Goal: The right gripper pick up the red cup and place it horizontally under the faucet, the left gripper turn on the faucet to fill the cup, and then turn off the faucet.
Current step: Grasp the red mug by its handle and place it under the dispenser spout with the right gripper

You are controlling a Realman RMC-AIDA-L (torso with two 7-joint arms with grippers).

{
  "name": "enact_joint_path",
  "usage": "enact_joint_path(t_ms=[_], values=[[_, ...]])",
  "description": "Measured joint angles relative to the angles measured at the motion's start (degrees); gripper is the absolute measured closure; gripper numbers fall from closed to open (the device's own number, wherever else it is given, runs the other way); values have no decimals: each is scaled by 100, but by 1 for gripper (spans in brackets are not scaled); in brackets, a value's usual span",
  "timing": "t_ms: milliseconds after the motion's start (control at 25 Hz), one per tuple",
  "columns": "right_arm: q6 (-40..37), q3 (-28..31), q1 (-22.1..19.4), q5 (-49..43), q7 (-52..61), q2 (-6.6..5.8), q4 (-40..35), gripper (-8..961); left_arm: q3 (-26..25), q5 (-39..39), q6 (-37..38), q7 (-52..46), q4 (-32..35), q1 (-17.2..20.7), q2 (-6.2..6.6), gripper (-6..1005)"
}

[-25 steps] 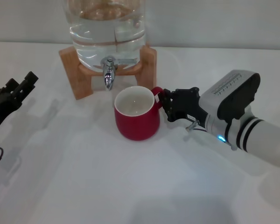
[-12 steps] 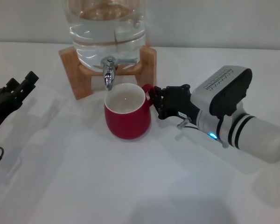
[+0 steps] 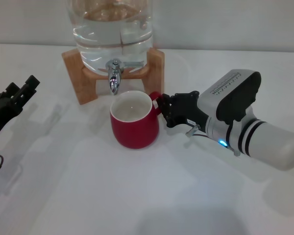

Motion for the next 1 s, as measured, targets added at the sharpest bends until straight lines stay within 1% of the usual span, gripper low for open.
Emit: enact_joint_path(t_ms=[520,1000], values=[[-106,8,22,-157,0,0,198,858,0,-3,-26,8,-79,-15,-4,151],[-71,61,22,-166,0,0,94,859,0,-2,-32,0,-79,8,-4,151]])
